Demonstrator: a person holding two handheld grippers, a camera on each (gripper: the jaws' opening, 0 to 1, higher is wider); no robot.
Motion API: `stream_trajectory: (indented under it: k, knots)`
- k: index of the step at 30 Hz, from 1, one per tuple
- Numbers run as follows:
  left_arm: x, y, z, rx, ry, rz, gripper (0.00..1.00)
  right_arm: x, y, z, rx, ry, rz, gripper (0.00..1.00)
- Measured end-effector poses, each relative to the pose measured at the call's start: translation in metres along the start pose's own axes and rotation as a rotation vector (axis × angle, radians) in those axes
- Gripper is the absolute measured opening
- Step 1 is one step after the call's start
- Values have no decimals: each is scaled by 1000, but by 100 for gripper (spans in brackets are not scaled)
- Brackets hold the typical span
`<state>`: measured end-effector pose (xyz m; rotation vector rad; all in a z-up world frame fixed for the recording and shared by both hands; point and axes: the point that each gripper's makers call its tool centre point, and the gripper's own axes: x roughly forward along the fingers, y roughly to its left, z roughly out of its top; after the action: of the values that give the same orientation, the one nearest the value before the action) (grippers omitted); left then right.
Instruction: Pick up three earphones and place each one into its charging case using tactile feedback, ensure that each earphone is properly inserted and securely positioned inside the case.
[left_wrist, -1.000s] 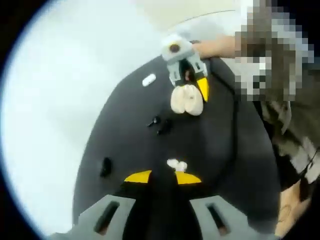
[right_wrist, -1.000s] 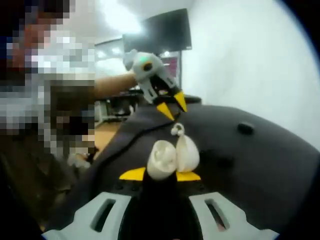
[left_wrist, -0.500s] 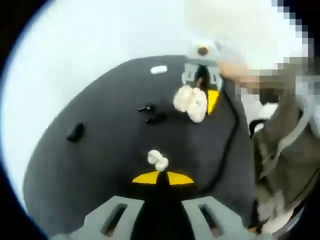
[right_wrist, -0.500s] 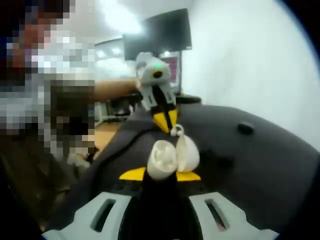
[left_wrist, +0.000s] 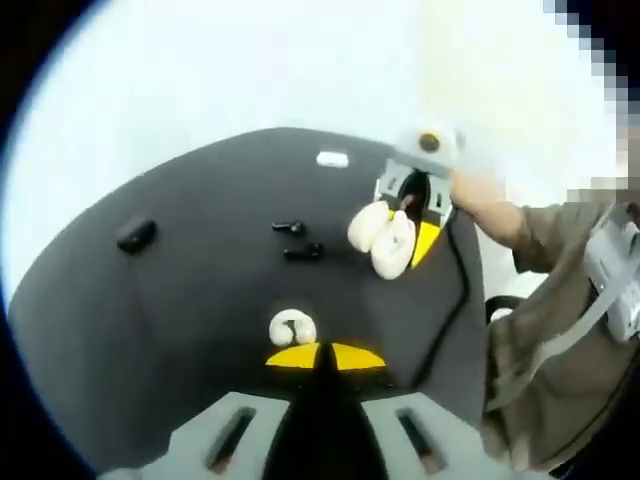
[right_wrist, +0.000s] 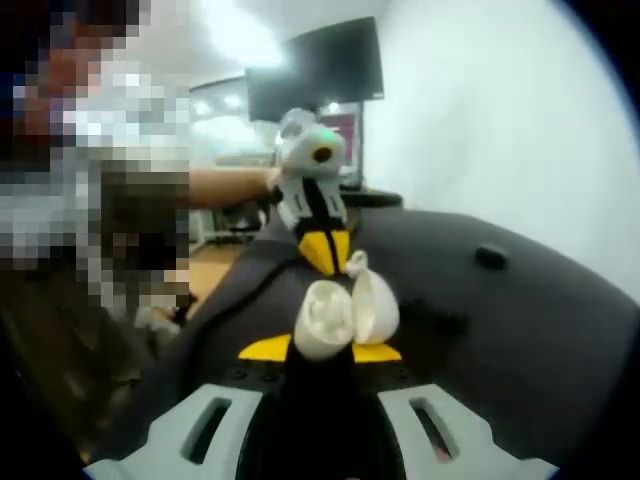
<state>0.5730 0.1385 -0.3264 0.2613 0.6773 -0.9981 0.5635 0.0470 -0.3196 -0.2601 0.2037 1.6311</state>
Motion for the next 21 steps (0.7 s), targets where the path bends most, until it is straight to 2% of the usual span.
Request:
stream_trajectory:
  k: [2, 3, 6, 8, 11, 12, 14, 15, 17, 19, 20, 21]
  knots:
    - [-8, 2, 3, 52, -7, -12, 4, 0, 0, 0, 0, 0, 0, 22]
    - [-15, 3, 8, 77, -31, -19, 5, 0, 0, 0, 0, 0, 0, 22]
    - [-31, 12, 21, 98, -76, -4, 8, 0, -1, 0, 2, -1, 1, 22]
    - [-37, 20, 30, 213, -95, 0, 13, 0, 0, 0, 3, -1, 2, 22]
    - [-36, 13, 39, 437, -127, -37, 19, 0, -1, 0, 2, -1, 2, 22]
    - [-33, 9, 39, 472, -122, -64, 20, 0, -1, 0, 3, -1, 2, 22]
    - [-28, 10, 39, 459, -92, -76, 21, 0, 0, 0, 3, -1, 2, 22]
    - [-25, 10, 36, 473, -56, -91, 21, 0, 0, 0, 4, -2, 2, 22]
    - [-18, 16, 30, 524, -1, -78, 21, 0, 0, 0, 4, -2, 2, 22]
    - [-12, 20, 17, 531, 78, -88, 20, 0, 0, 0, 5, -2, 2, 22]
    - [-9, 22, 13, 527, 104, -93, 19, 0, 0, 0, 5, -2, 3, 22]
    - [-7, 22, 14, 530, 102, -91, 17, 0, 0, 0, 5, -2, 3, 22]
